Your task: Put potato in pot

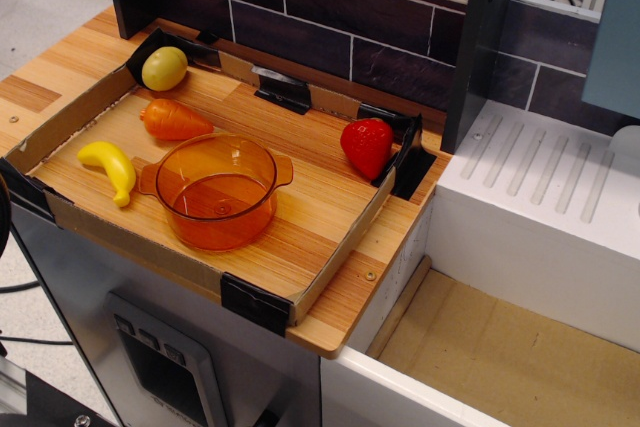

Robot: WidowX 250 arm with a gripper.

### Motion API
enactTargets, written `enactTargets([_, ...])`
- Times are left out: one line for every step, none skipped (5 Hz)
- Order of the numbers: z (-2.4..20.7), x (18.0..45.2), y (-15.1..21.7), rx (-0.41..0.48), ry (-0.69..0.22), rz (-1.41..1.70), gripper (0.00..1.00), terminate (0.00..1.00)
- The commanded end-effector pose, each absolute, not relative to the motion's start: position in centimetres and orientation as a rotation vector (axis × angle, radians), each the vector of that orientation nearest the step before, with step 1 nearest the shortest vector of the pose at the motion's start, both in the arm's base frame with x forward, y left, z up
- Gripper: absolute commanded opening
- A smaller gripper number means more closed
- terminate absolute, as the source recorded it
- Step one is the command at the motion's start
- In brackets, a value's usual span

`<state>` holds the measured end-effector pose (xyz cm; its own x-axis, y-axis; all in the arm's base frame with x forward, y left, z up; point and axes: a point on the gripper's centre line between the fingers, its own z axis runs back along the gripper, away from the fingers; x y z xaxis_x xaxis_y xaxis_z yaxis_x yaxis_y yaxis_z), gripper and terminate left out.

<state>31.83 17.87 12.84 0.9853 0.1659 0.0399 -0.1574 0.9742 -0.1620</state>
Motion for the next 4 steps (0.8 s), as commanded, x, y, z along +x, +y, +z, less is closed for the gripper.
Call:
enactTargets([12.0, 33.9, 20.6, -0.053, -0.160, 0.118, 1.00, 0.00])
enactTargets([10.0, 34.5, 21.2, -0.029, -0.156, 0.078, 1.00, 0.00])
enactTargets([8.2, 35.6, 21.1, -0.048, -0.151, 0.036, 1.00, 0.00])
enactTargets([7.6, 35.8, 20.6, -0.081, -0.141, 0.010, 1.00, 0.00])
